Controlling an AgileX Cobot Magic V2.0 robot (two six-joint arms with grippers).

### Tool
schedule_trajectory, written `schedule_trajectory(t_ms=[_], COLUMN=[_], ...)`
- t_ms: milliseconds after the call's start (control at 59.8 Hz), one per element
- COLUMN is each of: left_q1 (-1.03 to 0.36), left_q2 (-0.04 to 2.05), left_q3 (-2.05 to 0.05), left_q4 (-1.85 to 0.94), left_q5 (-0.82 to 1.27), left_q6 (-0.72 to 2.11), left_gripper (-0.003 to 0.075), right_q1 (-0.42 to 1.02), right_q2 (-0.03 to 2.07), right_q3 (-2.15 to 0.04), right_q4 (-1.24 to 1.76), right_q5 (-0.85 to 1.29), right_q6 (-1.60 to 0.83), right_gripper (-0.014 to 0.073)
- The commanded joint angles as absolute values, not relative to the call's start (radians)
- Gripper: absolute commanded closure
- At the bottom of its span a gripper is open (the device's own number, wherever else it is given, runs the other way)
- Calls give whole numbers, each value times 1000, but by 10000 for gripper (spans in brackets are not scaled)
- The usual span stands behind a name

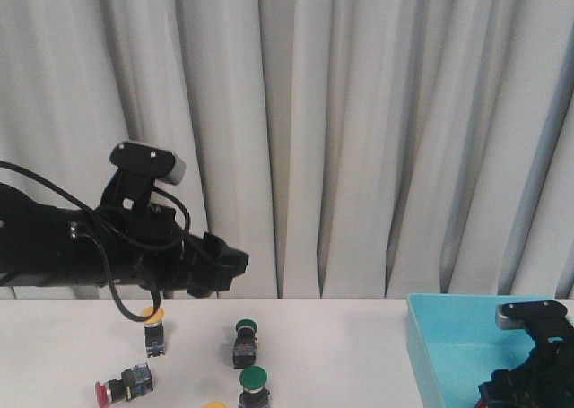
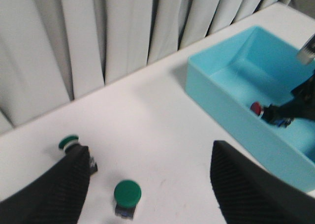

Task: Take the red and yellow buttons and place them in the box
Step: 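Move the right gripper over the blue box and release the red button, then lower the left gripper and grasp the yellow-capped button switch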

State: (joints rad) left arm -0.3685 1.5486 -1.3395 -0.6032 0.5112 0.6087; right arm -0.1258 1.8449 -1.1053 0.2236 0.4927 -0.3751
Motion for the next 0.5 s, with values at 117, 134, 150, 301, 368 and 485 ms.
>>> schedule_trajectory(t_ms=[117,134,150,301,368,485], left_q1=[-373,-373,-373,-373,-373,-373], left_q2=[1639,1656,1667,1756,1781,1806], left_q3=[-1366,-1366,-1366,-1369,-1369,-1369], left_q4=[-399,-389,-382,-335,-320,-316], left_q5=[588,600,607,660,674,686], left_q6=[362,345,335,253,236,229], left_gripper=[202,202,202,202,202,202], right_q1=[-128,-128,-128,-128,-128,-128], right_q2=[1709,1698,1690,1617,1583,1529], right_q3=[-1134,-1134,-1134,-1134,-1134,-1134], right_q4=[287,287,287,301,314,319], right_q5=[457,460,463,487,491,498], right_q6=[-386,-386,-386,-385,-385,-386], right_gripper=[71,71,71,71,71,71])
